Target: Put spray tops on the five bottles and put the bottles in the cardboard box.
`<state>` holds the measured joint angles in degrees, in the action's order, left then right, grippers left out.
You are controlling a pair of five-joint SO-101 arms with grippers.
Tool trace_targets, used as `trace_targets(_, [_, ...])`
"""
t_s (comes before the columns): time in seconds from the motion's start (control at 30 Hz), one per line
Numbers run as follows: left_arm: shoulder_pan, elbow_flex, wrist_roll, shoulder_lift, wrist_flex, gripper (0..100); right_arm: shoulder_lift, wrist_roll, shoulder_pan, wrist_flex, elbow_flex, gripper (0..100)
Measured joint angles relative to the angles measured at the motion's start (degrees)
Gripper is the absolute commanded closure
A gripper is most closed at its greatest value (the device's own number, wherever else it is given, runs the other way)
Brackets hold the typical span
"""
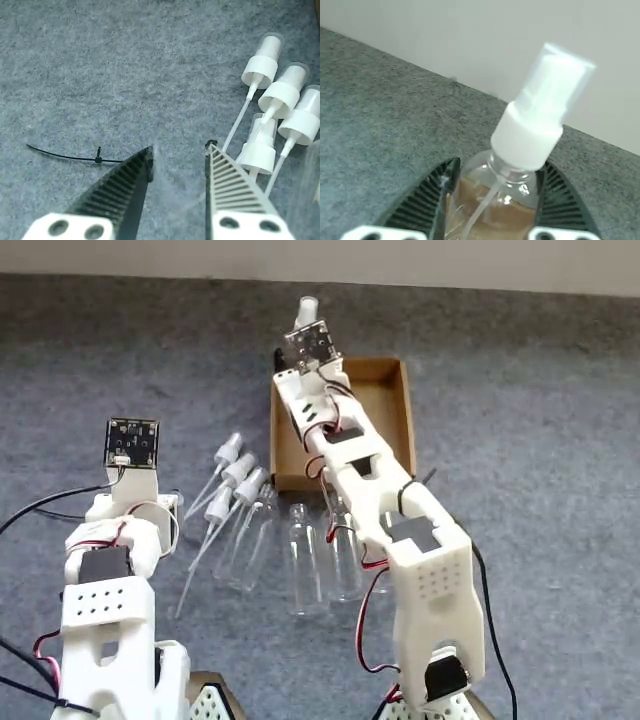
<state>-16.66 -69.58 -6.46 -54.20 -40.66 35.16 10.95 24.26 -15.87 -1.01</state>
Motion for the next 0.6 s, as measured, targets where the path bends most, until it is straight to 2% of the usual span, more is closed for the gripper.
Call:
trace_targets(0.17, [0.0,0.0,0.0,0.0,0.0,84,0.0,0.0,0.0,0.44,0.0,82.3])
trace_targets(0.37, [0.0,0.0,0.0,0.0,0.0,84,0.0,0.0,0.0,1.93,0.0,72.7])
trace_targets(0.6, [0.0,0.0,0.0,0.0,0.0,84,0.09,0.0,-0.09,5.71,-0.09,72.6])
